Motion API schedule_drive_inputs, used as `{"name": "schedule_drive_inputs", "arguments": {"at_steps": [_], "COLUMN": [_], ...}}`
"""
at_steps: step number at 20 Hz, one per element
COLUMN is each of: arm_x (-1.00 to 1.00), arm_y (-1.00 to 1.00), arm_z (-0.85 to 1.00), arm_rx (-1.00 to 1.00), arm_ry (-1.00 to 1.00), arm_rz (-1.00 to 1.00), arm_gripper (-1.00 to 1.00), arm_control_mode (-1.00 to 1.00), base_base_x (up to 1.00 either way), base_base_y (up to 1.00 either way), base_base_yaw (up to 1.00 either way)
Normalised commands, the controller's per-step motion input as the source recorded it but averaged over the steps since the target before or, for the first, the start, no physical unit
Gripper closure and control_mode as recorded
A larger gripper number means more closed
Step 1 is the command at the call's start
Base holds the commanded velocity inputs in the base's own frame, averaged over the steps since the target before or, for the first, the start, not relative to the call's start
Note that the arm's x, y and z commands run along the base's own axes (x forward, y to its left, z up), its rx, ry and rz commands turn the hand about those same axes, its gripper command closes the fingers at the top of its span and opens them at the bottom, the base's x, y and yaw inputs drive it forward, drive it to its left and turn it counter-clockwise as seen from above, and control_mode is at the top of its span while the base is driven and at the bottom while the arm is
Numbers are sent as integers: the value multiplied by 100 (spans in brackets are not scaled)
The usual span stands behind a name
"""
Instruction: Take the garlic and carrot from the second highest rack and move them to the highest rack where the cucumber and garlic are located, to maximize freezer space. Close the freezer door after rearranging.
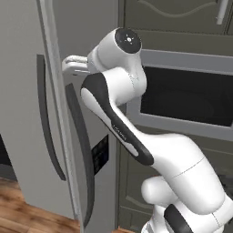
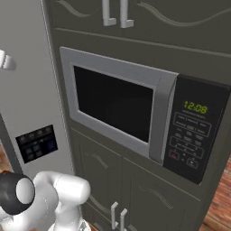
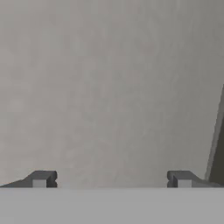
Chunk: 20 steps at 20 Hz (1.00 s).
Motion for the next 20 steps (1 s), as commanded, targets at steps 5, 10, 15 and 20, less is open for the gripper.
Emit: {"name": "schedule_drive_inputs", "arguments": {"at_steps": [5,10,15,20], "arm_x": [85,97,92,85], "arm_y": [37,4,0,1], "arm_z": [-3,-10,-13,-6], "arm_rx": [0,0,0,0], "arm_ry": [0,0,0,0], "arm_rz": [-2,-23,-39,-39], "arm_gripper": [-100,-100,-100,-100], "arm_control_mode": [-100,-100,-100,-100], "base_base_x": [0,0,0,0], "base_base_y": [0,0,0,0], "base_base_yaw": [0,0,0,0]}}
